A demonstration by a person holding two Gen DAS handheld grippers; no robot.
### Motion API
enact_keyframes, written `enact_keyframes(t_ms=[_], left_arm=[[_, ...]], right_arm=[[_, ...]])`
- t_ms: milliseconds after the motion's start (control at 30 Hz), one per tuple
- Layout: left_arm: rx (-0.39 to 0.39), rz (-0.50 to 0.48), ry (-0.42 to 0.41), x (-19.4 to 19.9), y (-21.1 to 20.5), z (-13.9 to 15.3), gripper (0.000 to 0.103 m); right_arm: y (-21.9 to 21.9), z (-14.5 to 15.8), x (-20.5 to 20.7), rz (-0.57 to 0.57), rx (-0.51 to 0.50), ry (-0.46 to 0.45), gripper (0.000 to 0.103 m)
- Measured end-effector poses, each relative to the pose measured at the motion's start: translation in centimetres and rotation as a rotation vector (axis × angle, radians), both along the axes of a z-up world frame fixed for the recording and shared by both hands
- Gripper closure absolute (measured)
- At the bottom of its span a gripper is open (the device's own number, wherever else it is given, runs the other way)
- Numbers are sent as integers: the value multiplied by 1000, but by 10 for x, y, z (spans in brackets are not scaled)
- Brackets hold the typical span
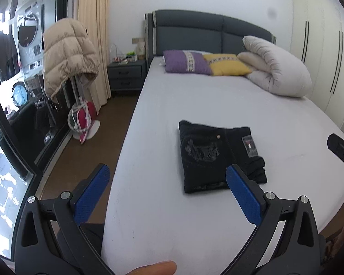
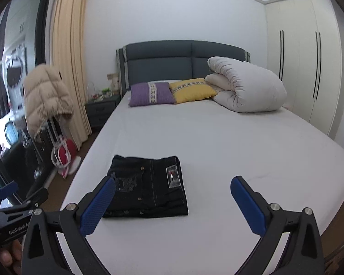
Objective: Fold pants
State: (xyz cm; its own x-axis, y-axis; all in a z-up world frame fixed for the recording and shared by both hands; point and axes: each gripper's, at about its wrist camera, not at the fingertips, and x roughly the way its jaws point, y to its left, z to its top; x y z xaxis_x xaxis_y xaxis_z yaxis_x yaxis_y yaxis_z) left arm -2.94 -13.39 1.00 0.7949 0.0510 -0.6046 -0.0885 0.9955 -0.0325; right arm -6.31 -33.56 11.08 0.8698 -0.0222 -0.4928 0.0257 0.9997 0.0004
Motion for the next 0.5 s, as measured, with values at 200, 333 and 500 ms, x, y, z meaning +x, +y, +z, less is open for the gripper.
enact_keyframes(t_ms=[200,333,500], left_arm=[[-3,-4,56,21,-1,-29,0],[-5,-13,89,32,-3,-45,0],[-4,-16,119,39,-7,-61,0]], right_arm=[[8,-19,5,30,-20,76,0],[10,-29,9,37,-26,122,0],[12,-34,9,39,-25,147,0]])
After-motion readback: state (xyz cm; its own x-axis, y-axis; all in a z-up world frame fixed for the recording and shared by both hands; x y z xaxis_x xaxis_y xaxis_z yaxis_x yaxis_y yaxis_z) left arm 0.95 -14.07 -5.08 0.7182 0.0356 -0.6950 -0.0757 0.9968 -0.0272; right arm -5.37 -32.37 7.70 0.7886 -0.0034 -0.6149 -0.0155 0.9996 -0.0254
